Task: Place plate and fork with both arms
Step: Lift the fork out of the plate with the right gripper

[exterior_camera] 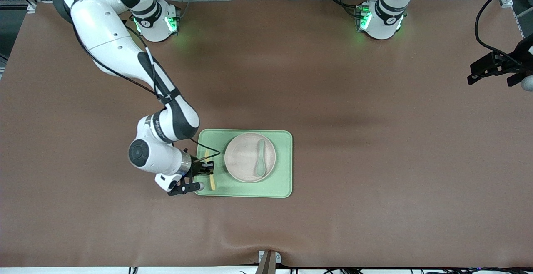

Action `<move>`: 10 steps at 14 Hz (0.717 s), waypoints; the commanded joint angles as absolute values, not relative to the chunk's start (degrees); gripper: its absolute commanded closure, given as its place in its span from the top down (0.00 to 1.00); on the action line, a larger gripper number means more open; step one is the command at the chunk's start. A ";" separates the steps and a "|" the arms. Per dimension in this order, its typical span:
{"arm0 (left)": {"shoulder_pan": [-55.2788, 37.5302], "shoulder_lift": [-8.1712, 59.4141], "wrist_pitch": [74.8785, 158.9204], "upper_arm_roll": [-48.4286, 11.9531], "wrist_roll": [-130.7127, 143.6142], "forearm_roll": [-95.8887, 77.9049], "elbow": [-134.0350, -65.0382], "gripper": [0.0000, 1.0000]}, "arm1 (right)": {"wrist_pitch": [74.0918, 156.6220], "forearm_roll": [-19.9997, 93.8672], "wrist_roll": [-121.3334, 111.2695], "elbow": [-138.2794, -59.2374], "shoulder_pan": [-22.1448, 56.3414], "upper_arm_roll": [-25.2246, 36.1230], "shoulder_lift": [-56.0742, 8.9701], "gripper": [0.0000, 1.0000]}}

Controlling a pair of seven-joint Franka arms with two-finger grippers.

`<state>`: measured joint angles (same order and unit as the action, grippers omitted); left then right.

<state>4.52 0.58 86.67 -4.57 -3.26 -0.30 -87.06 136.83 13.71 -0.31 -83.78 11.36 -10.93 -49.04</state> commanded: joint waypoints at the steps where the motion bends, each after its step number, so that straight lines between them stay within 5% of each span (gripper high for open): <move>1: 4.83 0.70 87.01 -4.92 -2.72 0.53 -86.66 1.00 | 137.55 15.29 -0.53 -87.18 9.94 -11.86 -46.50 0.00; 9: 5.80 0.88 87.45 -4.92 -3.08 0.00 -86.66 1.00 | 137.37 19.25 -0.18 -90.79 8.53 -13.62 -44.47 0.00; 10: 5.71 1.05 87.54 -4.92 -3.08 0.00 -86.66 1.00 | 137.11 19.25 -0.52 -90.79 7.92 -13.71 -44.47 0.16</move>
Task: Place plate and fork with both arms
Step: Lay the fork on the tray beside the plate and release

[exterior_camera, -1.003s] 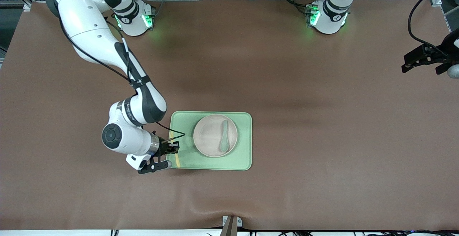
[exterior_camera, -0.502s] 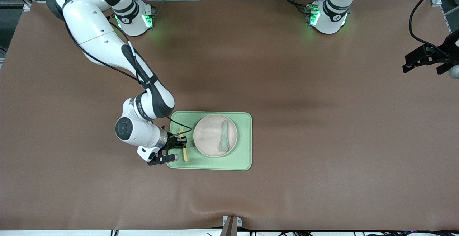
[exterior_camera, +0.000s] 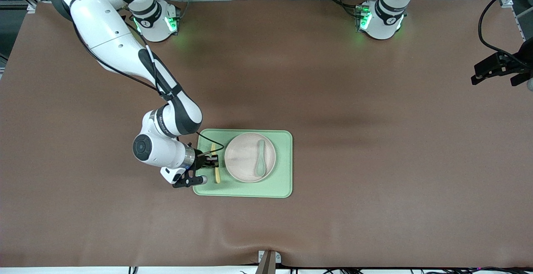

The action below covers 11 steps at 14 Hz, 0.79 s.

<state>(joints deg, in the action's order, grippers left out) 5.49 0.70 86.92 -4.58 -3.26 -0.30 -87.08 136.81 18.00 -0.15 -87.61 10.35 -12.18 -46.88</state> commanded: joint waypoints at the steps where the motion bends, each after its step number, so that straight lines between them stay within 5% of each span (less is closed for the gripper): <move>1: 5.54 1.23 87.54 -5.01 -3.08 0.00 -86.66 1.00 | 136.94 19.25 -0.61 -90.70 7.74 -13.62 -44.47 0.51; 2: 5.54 1.23 87.54 -5.01 -3.16 0.00 -86.66 1.00 | 136.85 19.25 -0.62 -90.62 7.30 -13.71 -44.39 0.79; 4: 5.45 1.23 87.71 -5.01 -3.16 0.00 -86.57 1.00 | 136.67 19.16 -0.97 -90.27 6.77 -13.71 -43.69 0.98; 11: 5.45 0.88 87.71 -5.10 -3.16 0.00 -86.48 1.00 | 126.66 16.63 -3.41 -84.29 2.82 -12.92 -37.02 1.00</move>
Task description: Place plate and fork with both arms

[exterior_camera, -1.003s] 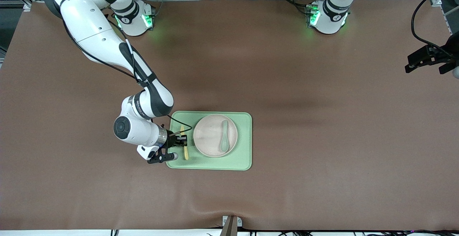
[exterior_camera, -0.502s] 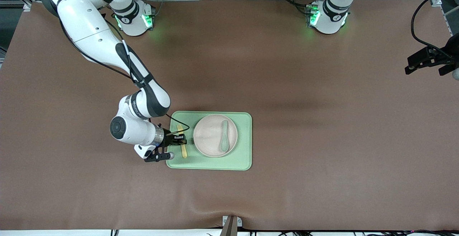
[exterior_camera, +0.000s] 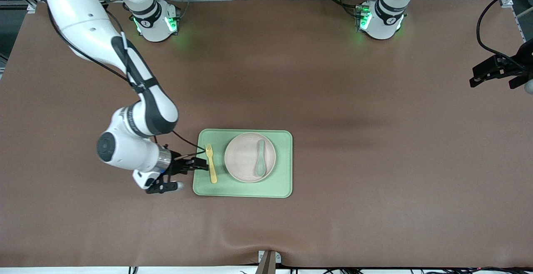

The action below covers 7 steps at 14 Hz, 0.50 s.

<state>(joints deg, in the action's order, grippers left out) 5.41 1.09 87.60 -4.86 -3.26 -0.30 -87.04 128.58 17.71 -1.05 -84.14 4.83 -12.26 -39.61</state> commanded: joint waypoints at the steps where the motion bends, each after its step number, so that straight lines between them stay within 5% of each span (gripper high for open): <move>1: 5.54 0.70 87.71 -5.10 -3.25 0.00 -86.48 1.00 | 125.35 14.44 -4.91 -84.29 1.33 -12.57 -35.61 1.00; 7: 5.54 0.62 87.89 -5.10 -3.34 0.44 -86.31 1.00 | 102.60 12.57 -2.56 -79.72 -2.90 -6.88 -24.98 1.00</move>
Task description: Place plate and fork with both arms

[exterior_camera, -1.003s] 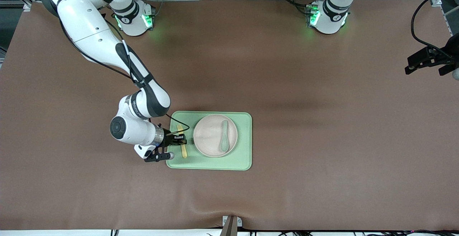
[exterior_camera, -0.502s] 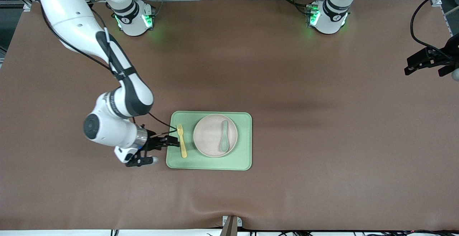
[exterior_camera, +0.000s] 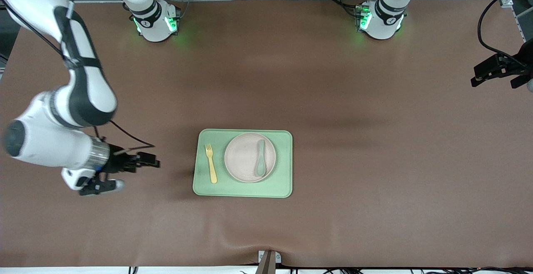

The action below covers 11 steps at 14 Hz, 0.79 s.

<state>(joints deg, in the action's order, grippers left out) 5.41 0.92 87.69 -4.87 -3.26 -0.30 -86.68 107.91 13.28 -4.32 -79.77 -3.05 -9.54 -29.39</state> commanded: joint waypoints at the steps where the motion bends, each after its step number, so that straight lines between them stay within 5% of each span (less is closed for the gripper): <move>1: 5.71 0.62 87.89 -5.01 -3.34 0.44 -86.31 1.00 | 100.13 12.83 -0.81 -79.54 -2.81 -5.29 -23.22 1.00; 5: 5.71 0.35 87.72 -4.92 -2.64 0.61 -86.31 1.00 | 92.48 10.47 6.50 -79.54 3.59 2.45 -14.79 1.00; 11: 5.71 0.35 87.54 -4.92 -2.37 0.62 -86.31 1.00 | 85.77 3.25 7.12 -86.72 1.58 2.37 3.84 1.00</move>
